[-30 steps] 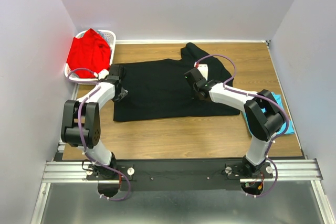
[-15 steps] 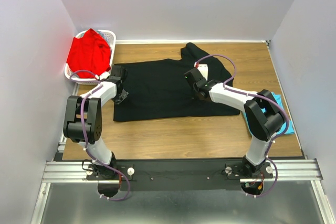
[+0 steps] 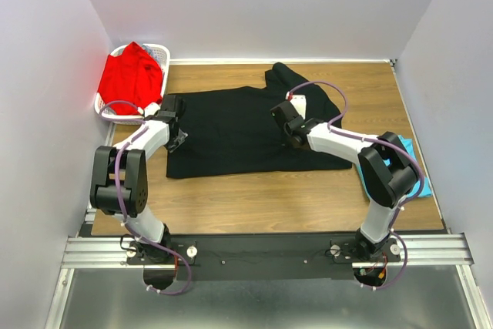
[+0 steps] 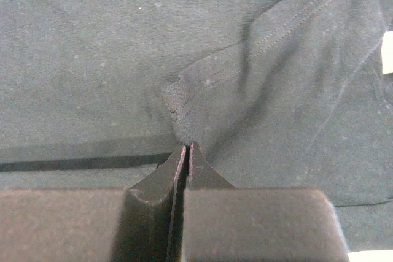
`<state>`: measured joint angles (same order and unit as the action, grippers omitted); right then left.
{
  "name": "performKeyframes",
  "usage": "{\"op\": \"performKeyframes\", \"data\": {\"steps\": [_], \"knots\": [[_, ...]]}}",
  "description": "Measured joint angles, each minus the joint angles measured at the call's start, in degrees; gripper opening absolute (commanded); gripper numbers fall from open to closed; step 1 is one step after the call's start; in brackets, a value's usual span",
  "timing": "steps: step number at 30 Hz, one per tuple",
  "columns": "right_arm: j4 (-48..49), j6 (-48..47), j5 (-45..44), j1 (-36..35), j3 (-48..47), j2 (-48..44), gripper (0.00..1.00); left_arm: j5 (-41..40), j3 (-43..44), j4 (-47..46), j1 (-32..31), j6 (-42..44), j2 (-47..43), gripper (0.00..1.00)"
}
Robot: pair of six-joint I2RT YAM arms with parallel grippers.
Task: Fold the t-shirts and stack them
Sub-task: Fold the tshirt
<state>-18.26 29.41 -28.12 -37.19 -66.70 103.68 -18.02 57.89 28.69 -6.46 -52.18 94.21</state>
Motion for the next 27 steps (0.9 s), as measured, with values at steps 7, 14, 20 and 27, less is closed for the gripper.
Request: {"op": "performKeyframes", "data": {"steps": [7, 14, 20, 27], "knots": [[0.4, 0.8, -1.2, 0.0, 0.7, -1.2, 0.08, -0.5, -0.1, 0.2, 0.0, 0.0, -1.7, 0.00], [0.7, 0.7, -1.2, 0.0, 0.7, -1.3, 0.38, -0.6, -0.6, 0.1, 0.0, 0.2, -1.7, 0.02], [1.2, -0.3, -1.0, 0.1, 0.5, -1.3, 0.74, -0.9, -1.6, 0.0, 0.7, 0.9, -2.0, 0.39], [1.6, -1.2, 3.4, 2.3, 0.9, -6.8, 0.77, -1.0, -3.4, -0.7, 0.5, 2.9, -10.3, 0.43]]}}
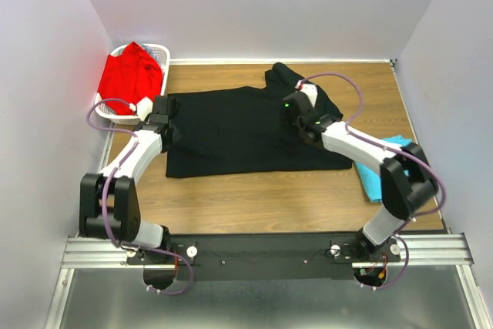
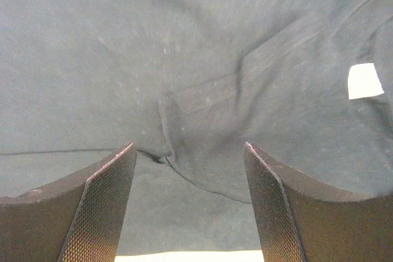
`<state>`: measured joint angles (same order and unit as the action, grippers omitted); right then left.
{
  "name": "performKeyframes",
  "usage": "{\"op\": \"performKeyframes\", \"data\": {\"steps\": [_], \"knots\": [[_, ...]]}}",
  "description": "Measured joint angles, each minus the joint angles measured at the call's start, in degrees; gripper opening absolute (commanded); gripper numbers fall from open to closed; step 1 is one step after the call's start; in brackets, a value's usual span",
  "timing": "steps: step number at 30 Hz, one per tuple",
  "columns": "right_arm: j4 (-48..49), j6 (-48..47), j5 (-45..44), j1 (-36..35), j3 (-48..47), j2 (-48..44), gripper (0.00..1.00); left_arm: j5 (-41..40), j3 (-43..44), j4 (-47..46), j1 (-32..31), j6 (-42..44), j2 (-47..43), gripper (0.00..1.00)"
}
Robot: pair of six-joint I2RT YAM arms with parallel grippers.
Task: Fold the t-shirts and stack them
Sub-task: Fold the tshirt
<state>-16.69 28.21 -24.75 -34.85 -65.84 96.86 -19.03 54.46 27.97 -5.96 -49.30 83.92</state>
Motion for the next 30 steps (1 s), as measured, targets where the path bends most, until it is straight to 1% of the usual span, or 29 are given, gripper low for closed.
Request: {"op": "performKeyframes", "data": {"steps": [4, 8, 12, 15, 18, 20, 27, 30], "knots": [[0.9, 0.0, 3.5, 2.3, 2.6, -6.8, 0.77, 0.0, -1.0, -1.9, -4.3, -0.7, -5.9, 0.43], [1.6, 0.4, 7.3, 2.6, 6.7, -9.0, 0.77, 0.6, -4.4, -4.0, -8.6, -4.3, -7.0, 0.42], [1.5, 0.9, 9.3, 2.5, 11.2, -8.8, 0.77, 1.6, -12.3, -5.2, -9.6, -9.5, -6.8, 0.42], [1.5, 1.0, 9.7, 2.5, 13.7, -8.3, 0.77, 1.8, -16.6, -5.6, -9.6, -12.5, -6.4, 0.42], [1.6, 1.0, 9.9, 2.5, 15.3, -7.9, 0.77, 1.7, -17.6, -7.1, -9.2, -14.3, -6.1, 0.42], [2.1, 1.0, 10.1, 2.5, 16.2, -7.3, 0.78, 1.7, -18.0, -8.9, -8.5, -14.9, -5.7, 0.33], [4.9, 1.3, 11.0, 2.3, 18.3, -5.0, 0.78, 4.4, -20.5, -15.9, -0.7, -15.1, -5.8, 0.32], [7.4, 1.8, 11.3, 1.8, 19.6, -5.5, 0.78, 4.9, -21.0, -15.9, 1.1, -14.4, -6.6, 0.32]]}}
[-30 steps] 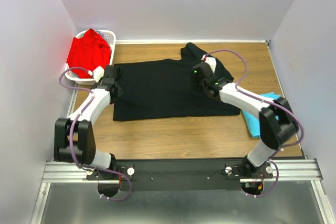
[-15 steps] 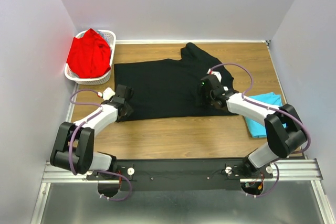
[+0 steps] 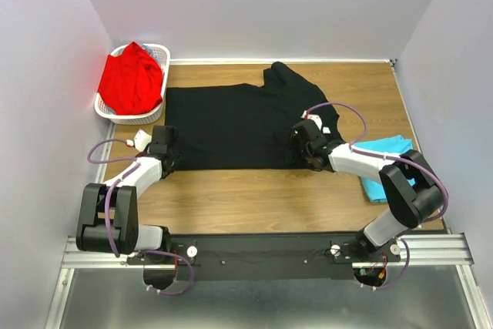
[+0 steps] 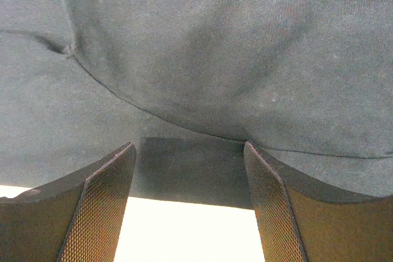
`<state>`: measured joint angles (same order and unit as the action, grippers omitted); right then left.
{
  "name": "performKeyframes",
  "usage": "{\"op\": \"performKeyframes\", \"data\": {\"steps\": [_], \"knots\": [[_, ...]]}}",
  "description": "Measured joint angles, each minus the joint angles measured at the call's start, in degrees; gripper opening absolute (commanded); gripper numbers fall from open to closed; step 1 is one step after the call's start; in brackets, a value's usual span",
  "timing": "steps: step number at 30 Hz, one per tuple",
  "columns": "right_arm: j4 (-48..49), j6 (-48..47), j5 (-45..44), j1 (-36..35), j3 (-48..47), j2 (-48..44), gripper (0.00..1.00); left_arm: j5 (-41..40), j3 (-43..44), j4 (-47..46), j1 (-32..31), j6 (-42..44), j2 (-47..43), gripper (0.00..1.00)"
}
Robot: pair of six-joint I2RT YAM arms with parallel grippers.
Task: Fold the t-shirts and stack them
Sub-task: Fold the tshirt
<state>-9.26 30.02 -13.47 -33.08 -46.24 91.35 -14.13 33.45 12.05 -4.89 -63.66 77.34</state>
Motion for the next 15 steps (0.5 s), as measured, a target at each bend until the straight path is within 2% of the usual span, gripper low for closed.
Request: {"op": "performKeyframes", "data": {"steps": [5, 15], "knots": [[5.0, 2.0, 0.7, -0.9, 4.7, -3.0, 0.78, -0.1, -0.2, 1.6, 0.8, 1.3, -1.1, 0.32], [8.5, 9.1, 9.0, -1.5, 17.9, -16.9, 0.79, 0.7, -2.5, 7.6, 1.1, 2.8, -7.0, 0.30]]}}
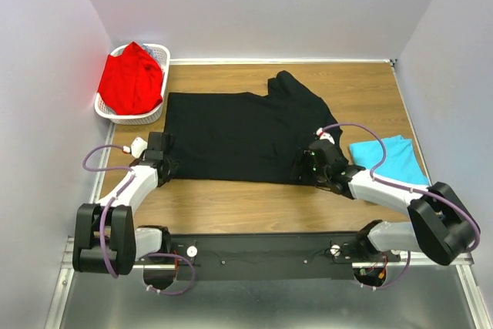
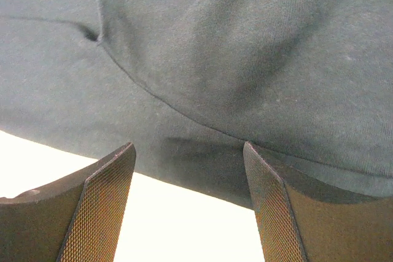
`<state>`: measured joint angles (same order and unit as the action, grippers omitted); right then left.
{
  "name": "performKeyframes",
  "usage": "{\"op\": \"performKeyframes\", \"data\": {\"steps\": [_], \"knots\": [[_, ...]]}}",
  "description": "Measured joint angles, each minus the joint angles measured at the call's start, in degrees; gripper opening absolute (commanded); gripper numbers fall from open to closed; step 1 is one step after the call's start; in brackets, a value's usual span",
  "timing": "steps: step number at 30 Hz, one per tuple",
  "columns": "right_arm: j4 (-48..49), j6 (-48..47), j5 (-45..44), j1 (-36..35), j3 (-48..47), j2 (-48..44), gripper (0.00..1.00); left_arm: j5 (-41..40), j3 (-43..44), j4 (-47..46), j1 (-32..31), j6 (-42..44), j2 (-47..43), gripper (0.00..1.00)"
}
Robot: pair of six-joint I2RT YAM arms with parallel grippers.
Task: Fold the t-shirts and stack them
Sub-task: Fold the tshirt
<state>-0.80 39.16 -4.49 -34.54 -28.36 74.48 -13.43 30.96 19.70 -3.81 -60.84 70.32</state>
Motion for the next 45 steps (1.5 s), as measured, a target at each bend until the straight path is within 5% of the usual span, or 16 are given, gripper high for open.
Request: {"op": "performKeyframes", "data": {"steps": [8, 15, 28, 45], "knots": [[-13.0, 4.0, 5.3, -0.3, 0.9, -9.3, 0.84, 2.0, 1.2, 7.9, 0.0, 1.8, -10.0, 0.30], [-20.8, 1.2, 0.6, 1.6, -16.8, -4.2, 0.84, 4.4, 10.6, 4.3, -0.3, 7.9, -10.8, 0.29], [-18.6, -4.4, -2.9, 6.5, -28.9, 16.2, 0.82, 9.3, 11.8, -11.6, -18.6, 13.9, 11.7, 0.28], [-8.3, -7.6, -0.7, 7.2, -31.6, 28.1, 0.83, 5.2, 10.9, -15.7, -28.1, 5.1, 19.0, 0.28]]}}
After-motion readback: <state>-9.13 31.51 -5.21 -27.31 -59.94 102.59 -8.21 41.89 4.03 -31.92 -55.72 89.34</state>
